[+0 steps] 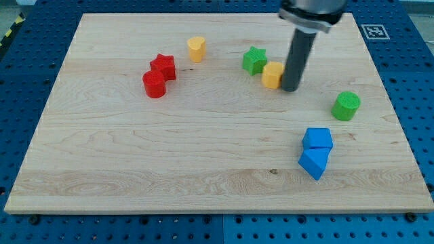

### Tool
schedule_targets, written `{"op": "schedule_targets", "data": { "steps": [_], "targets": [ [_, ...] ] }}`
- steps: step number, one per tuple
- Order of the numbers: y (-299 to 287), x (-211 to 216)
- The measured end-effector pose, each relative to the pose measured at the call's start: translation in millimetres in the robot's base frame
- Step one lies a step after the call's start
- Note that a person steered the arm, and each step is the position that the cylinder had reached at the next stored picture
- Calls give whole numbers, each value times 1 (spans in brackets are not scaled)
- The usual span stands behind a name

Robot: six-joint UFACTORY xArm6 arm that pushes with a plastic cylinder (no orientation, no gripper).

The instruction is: Push the yellow hexagon closer to the yellow heart

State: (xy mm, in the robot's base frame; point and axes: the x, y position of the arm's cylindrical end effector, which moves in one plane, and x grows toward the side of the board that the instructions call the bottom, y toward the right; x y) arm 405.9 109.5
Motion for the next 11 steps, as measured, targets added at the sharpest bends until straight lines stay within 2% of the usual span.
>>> {"op": "schedule_targets", "data": {
  "steps": [2,3,4,5,6,7,9,11],
  "targets": [
    [-79,-18],
    [-101,-29],
    [-85,-19],
    [-31,2],
    [36,-7],
    [37,-23],
    [-29,-39],
    [-66,-59]
  ]
}}
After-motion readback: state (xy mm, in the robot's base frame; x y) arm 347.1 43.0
